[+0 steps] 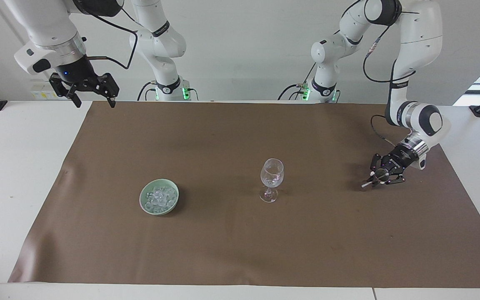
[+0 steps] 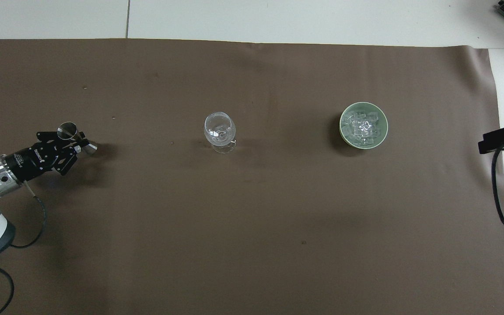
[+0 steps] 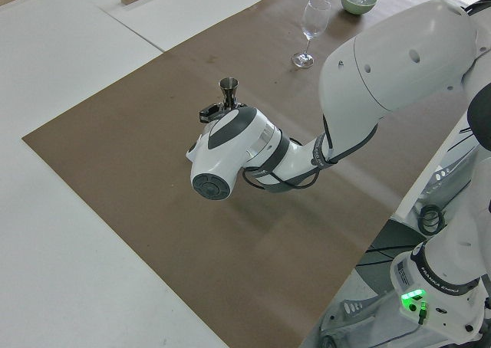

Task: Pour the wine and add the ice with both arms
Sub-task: 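Release the cup with the left gripper while the right gripper reaches the bowl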

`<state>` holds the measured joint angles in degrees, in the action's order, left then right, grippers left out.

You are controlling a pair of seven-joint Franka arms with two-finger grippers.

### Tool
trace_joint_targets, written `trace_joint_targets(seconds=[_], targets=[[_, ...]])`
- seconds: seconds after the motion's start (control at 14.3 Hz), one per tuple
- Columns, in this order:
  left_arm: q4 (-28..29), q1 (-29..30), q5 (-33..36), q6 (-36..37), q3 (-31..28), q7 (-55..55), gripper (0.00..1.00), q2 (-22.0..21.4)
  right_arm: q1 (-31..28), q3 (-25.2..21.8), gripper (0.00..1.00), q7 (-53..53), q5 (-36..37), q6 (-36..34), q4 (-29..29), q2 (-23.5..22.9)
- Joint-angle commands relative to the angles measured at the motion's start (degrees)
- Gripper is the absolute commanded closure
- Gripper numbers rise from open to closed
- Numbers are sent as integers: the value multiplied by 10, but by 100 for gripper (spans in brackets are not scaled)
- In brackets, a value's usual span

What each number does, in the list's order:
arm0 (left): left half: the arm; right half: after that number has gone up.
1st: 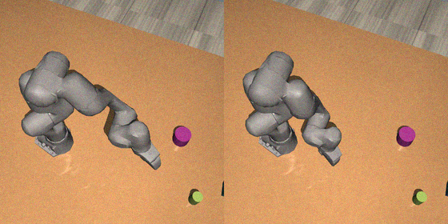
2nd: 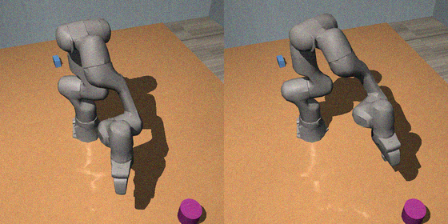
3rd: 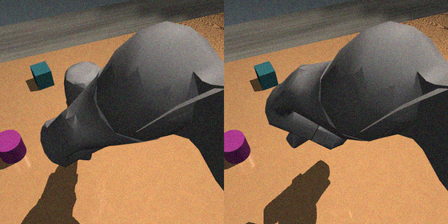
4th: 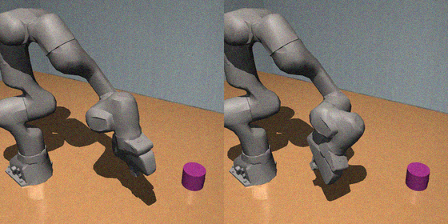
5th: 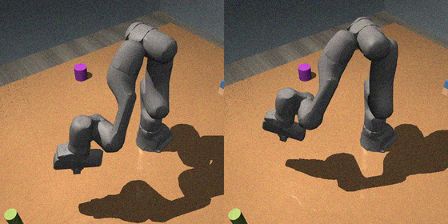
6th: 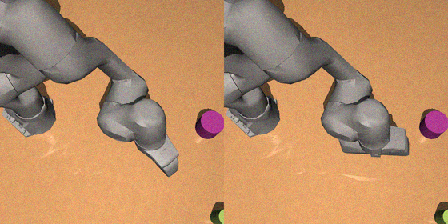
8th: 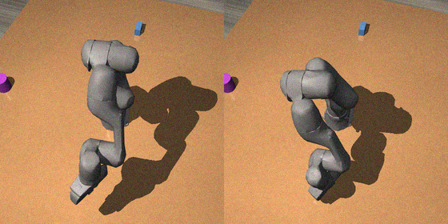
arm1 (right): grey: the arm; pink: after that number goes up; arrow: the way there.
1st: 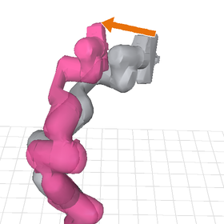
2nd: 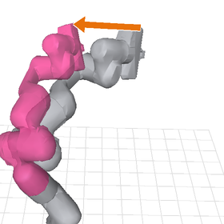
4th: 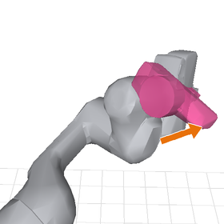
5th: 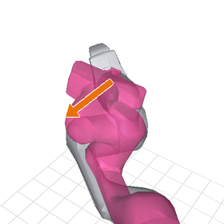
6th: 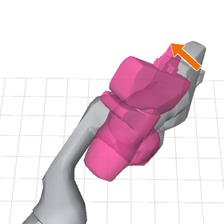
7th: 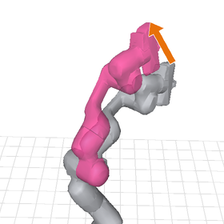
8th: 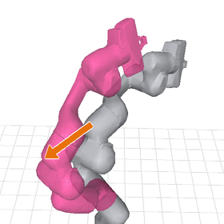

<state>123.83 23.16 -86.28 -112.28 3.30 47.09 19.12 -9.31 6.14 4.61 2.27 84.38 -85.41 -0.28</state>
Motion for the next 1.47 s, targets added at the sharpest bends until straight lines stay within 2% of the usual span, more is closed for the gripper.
trace_joint_targets(seconds=[0.0,0.7,1.19,1.4], targets=[[10,8,-17,7,5,-17,100,-3,-2,1,0,-7,-10,4,-13,11],[31,-11,-73,-27,6,-58,100,-1,-2,2,0,-7,-10,4,-13,11],[35,-18,-81,-37,5,-60,100,-1,-2,1,0,-7,-10,4,-13,11],[35,-18,-81,-37,6,-61,91,-1,-2,1,0,-7,-10,4,-13,11]])
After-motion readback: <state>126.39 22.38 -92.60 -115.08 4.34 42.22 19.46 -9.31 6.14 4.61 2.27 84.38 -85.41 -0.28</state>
